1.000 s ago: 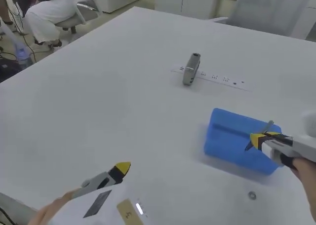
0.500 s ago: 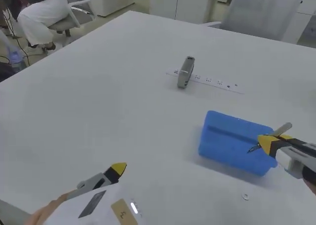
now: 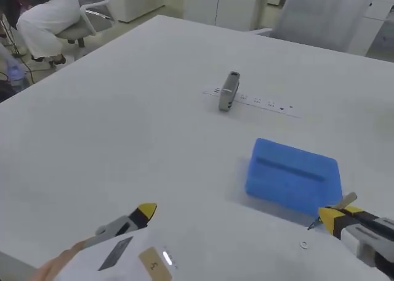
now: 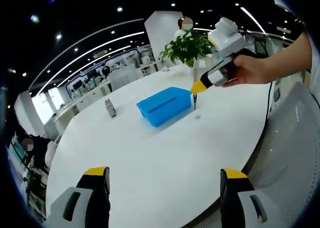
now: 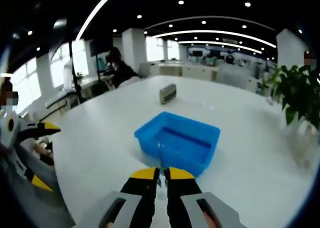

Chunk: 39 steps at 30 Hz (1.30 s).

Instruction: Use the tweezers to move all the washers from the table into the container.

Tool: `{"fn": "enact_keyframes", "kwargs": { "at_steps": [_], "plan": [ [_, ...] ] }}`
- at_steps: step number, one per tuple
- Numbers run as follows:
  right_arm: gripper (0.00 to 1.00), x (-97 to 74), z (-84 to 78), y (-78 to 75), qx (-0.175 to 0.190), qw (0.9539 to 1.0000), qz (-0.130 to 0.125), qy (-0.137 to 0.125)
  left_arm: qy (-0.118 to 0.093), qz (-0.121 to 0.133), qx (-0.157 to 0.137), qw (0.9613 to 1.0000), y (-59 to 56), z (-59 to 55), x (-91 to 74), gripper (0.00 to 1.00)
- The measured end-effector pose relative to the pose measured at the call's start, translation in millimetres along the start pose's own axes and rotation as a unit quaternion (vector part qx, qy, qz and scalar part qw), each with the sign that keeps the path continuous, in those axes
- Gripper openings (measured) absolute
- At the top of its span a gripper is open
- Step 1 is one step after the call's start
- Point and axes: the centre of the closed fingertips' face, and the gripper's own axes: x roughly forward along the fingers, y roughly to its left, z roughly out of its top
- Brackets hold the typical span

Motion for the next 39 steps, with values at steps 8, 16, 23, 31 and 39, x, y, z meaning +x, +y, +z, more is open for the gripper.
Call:
{"fn": "enact_keyframes", "kwargs": {
  "at_steps": [8, 16, 23, 31, 39],
  "plan": [
    [0.03, 8.3, -17.1, -9.2, 0.008, 0.9998, -0.002, 0.019, 0.001, -0.001, 0.001, 1.0, -0.2, -0.5, 0.0, 0.94],
    [0.03, 9.1, -15.7, -8.2, 0.014, 0.9998, 0.0, 0.015, 0.005, -0.002, 0.002, 1.0, -0.9, -1.9, 0.7, 0.93],
    [0.03, 10.9, -15.8, -10.5, 0.012, 0.9998, 0.0, 0.013, 0.007, -0.003, 0.003, 1.0, -1.3, -2.1, 0.9, 0.93],
    [0.01, 10.1, -18.8, -10.7, 0.012, 0.9998, -0.002, 0.017, 0.004, 0.002, 0.002, 1.0, 1.0, -1.1, 0.9, 0.92],
    [0.01, 9.6, -17.9, -6.3, 0.003, 0.9997, -0.003, 0.023, 0.006, 0.003, 0.005, 1.0, 1.2, -1.7, 1.1, 0.92]
  ]
}}
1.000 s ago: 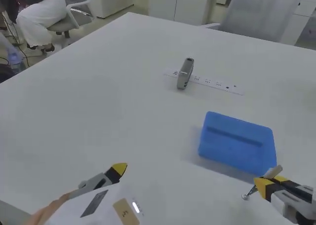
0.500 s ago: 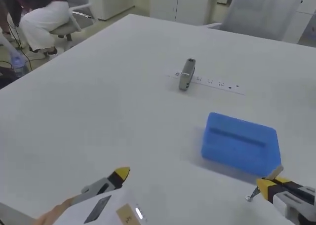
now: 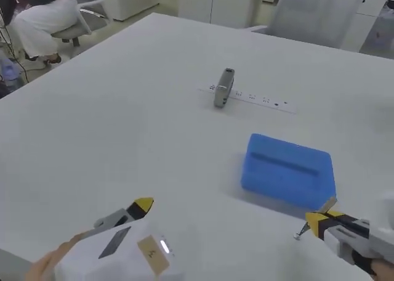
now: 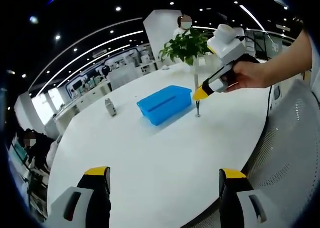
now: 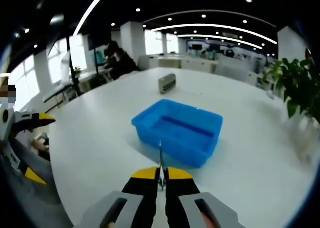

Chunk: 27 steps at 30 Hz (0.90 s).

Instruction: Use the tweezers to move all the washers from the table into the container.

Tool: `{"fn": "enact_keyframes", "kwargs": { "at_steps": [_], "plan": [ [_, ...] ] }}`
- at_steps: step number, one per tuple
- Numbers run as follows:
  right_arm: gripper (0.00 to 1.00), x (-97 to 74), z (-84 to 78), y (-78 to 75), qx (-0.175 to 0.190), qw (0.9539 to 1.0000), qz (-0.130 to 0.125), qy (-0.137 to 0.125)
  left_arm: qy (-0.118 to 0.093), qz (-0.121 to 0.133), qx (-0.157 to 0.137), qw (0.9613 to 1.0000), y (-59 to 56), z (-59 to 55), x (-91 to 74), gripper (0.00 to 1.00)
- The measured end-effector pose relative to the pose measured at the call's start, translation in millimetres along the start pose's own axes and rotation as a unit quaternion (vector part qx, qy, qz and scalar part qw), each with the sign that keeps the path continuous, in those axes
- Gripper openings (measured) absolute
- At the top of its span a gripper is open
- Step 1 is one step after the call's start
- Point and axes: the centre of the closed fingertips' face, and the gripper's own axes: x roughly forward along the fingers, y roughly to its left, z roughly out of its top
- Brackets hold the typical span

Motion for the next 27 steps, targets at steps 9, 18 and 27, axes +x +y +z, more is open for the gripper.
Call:
{"fn": "enact_keyframes", "kwargs": {
  "at_steps": [9, 18, 27],
  "plan": [
    [0.03, 1.6, 0.8, -5.7, 0.018, 0.9998, -0.001, -0.004, 0.001, 0.0, 0.0, 1.0, -0.1, -0.2, 0.2, 0.92],
    [0.03, 2.0, 2.3, -2.8, 0.029, 0.9996, 0.006, -0.002, 0.001, 0.001, -0.001, 1.0, 0.5, -0.9, 0.5, 0.91],
    [0.03, 2.6, 3.7, -2.9, 0.036, 0.9993, 0.008, -0.006, 0.001, 0.0, -0.001, 1.0, 0.6, -0.8, 0.6, 0.91]
  ]
}}
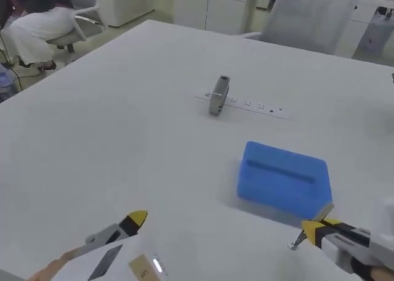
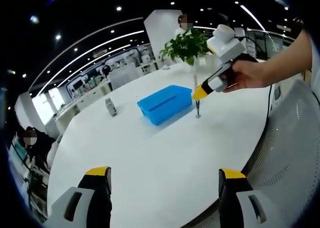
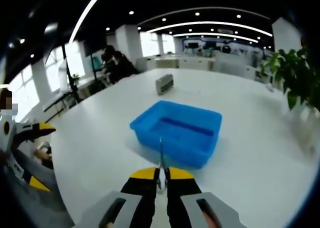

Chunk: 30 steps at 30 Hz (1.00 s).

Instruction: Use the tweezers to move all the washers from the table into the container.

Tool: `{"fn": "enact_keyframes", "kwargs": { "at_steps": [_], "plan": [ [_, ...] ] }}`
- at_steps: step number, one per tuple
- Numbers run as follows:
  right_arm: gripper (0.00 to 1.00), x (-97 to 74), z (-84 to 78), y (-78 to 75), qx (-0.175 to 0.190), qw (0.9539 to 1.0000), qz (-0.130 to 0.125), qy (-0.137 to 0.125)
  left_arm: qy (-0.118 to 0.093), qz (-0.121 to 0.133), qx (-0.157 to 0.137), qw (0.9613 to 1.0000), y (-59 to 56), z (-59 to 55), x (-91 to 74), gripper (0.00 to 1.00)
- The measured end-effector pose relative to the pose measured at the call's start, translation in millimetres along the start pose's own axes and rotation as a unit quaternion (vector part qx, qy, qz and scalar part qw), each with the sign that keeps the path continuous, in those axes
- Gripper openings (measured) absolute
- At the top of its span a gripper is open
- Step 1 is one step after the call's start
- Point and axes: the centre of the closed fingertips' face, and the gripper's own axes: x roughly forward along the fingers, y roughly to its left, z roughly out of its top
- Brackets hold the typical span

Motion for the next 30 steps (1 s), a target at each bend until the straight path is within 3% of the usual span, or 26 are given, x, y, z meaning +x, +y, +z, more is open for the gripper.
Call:
{"fn": "enact_keyframes", "kwargs": {
  "at_steps": [19, 30],
  "plan": [
    [0.03, 1.2, -1.3, 2.9, -0.008, 1.0, -0.001, 0.0, 0.003, 0.005, 0.0, 1.0, 1.6, -0.7, -0.7, 0.9],
    [0.02, 0.4, -3.6, 7.0, -0.059, 0.9982, 0.003, 0.01, 0.005, 0.005, 0.002, 1.0, 0.6, -1.7, -0.8, 0.9]
  ]
}}
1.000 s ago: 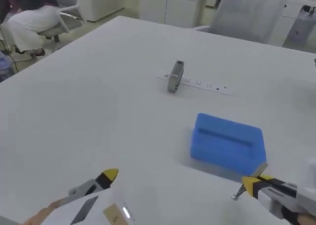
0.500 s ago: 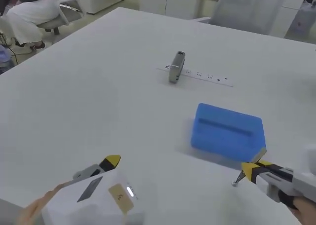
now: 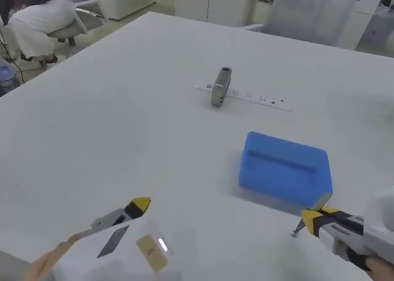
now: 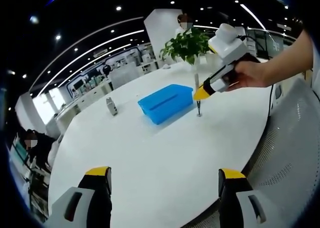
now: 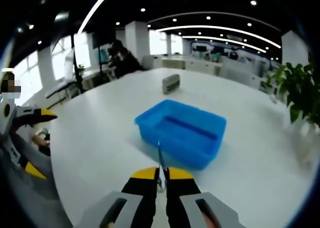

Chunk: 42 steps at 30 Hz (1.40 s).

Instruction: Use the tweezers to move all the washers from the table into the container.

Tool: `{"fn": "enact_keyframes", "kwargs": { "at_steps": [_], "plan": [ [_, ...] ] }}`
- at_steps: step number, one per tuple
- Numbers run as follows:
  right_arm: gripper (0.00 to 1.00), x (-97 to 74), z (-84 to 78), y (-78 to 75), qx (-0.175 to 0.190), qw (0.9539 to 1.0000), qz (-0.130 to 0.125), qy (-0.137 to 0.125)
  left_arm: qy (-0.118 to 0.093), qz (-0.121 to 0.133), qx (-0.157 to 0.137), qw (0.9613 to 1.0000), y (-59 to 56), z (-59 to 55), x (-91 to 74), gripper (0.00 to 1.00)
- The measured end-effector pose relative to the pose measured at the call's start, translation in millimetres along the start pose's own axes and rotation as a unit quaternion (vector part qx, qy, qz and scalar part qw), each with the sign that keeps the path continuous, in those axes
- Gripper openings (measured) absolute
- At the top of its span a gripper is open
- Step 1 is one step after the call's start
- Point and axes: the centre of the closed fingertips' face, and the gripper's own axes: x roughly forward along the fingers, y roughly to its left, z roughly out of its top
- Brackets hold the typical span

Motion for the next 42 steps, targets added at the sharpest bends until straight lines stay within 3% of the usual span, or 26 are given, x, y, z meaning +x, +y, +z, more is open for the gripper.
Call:
{"fn": "enact_keyframes", "kwargs": {
  "at_steps": [2, 6, 15, 19, 23, 27, 32, 37, 42],
  "plan": [
    [0.01, 0.8, 2.1, -0.1, 0.0, 0.9999, 0.007, 0.007, -0.001, 0.002, -0.002, 1.0, 0.9, 0.2, -0.3, 0.9],
    [0.01, -4.9, 14.8, 3.9, -0.003, 0.9999, 0.012, -0.003, 0.0, 0.002, 0.0, 1.0, 0.7, -0.2, -0.4, 0.9],
    [0.01, -19.2, 53.3, -0.2, -0.001, 0.9989, 0.005, -0.046, -0.001, 0.004, -0.001, 1.0, 1.7, 0.4, -0.6, 0.91],
    [0.01, -23.1, 69.8, -7.7, 0.002, 0.9978, -0.006, -0.067, -0.001, 0.004, 0.002, 1.0, 1.1, 0.3, -0.4, 0.91],
    [0.01, -24.2, 84.3, -19.2, 0.029, 0.9952, -0.019, -0.091, -0.003, 0.003, 0.001, 1.0, 0.8, 1.1, -0.6, 0.91],
    [0.01, -13.1, 93.7, -38.8, 0.031, 0.9937, -0.033, -0.103, -0.002, 0.004, 0.0, 1.0, 1.0, 0.8, -0.6, 0.91],
    [0.01, 1.4, 89.9, -49.7, 0.022, 0.9943, -0.051, -0.091, -0.001, 0.002, 0.002, 1.0, 0.4, 0.3, -0.3, 0.9],
    [0.02, 26.2, 69.2, -57.8, 0.024, 0.9956, -0.065, -0.063, -0.008, 0.003, -0.005, 1.0, 1.4, 3.1, -1.4, 0.9],
    [0.02, 38.9, 56.2, -60.2, 0.027, 0.9966, -0.063, -0.046, -0.033, 0.011, -0.022, 0.9991, 6.8, 11.7, -5.9, 0.88]
  ]
}}
